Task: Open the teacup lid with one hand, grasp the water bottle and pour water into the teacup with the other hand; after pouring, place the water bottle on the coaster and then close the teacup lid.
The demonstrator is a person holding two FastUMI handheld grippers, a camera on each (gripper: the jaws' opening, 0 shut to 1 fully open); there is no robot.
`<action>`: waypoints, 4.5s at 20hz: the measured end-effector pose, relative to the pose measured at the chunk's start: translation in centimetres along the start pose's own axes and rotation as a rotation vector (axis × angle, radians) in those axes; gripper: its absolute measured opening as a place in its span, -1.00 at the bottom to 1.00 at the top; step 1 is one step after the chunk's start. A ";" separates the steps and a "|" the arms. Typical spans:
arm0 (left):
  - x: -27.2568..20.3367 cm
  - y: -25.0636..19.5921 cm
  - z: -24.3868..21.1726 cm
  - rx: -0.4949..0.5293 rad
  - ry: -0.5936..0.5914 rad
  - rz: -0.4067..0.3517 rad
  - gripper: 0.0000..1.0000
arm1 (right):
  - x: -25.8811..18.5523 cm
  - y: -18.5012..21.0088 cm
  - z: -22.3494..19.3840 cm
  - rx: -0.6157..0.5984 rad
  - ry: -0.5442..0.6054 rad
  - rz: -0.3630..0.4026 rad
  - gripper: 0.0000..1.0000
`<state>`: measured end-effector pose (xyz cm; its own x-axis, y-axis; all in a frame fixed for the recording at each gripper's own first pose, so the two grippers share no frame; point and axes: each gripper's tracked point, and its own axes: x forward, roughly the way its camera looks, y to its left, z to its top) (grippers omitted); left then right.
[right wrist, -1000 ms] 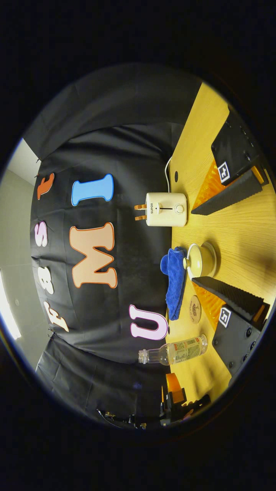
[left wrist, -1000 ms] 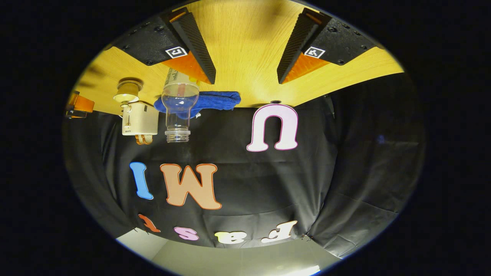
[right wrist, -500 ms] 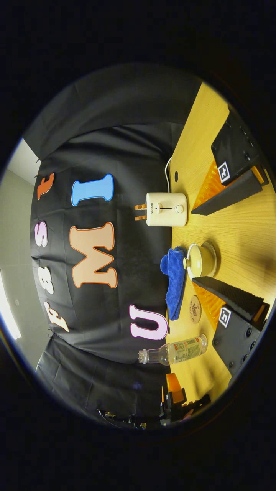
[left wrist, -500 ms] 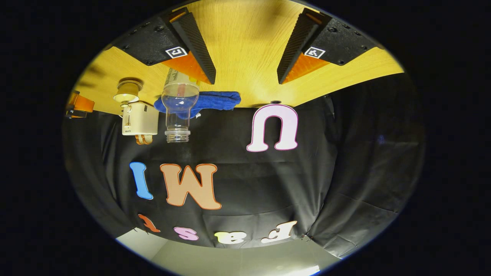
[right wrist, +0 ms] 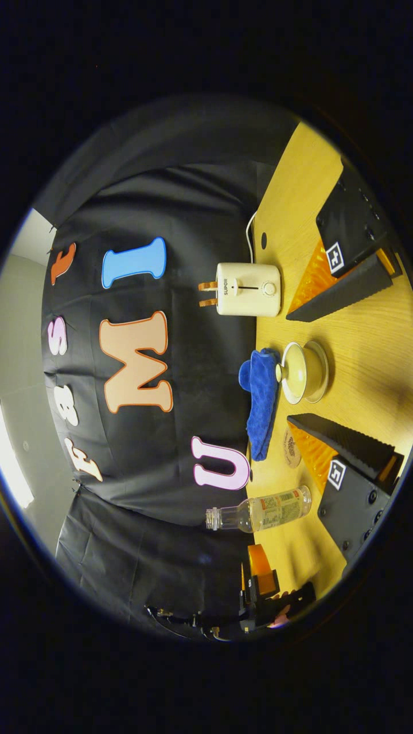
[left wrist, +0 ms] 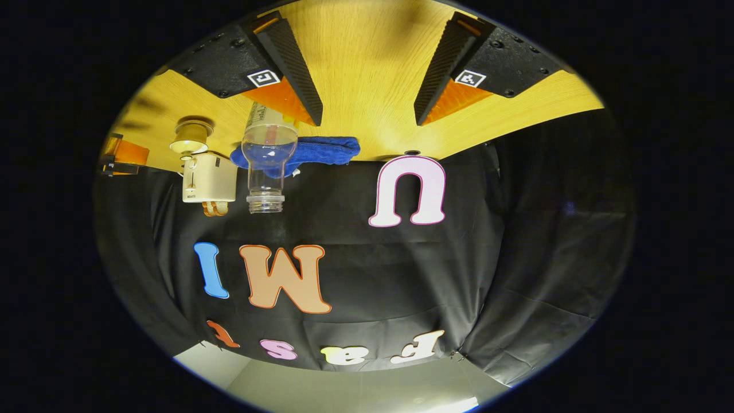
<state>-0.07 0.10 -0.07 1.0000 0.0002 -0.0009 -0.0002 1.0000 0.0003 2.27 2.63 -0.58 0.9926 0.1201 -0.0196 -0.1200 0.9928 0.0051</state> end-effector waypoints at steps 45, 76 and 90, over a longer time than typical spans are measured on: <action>0.0 -0.4 0.1 -0.002 -0.002 -0.037 0.88 | 9.5 1.5 -1.1 -0.136 0.055 -0.026 -0.39; 2.3 -9.9 -0.5 -0.001 0.031 -0.384 0.88 | -1.2 -4.6 0.3 -0.004 -0.020 -0.158 -0.39; 5.8 -12.2 -3.2 0.037 0.205 -0.426 0.67 | -1.4 -4.5 0.3 -0.004 -0.019 -0.149 -0.39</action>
<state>5.77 -12.10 -3.33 0.8902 -0.4064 -0.2060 0.4139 0.9103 -0.0071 1.47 -1.96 -0.32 0.9996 -0.0281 -0.0008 0.0281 0.9996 -0.0005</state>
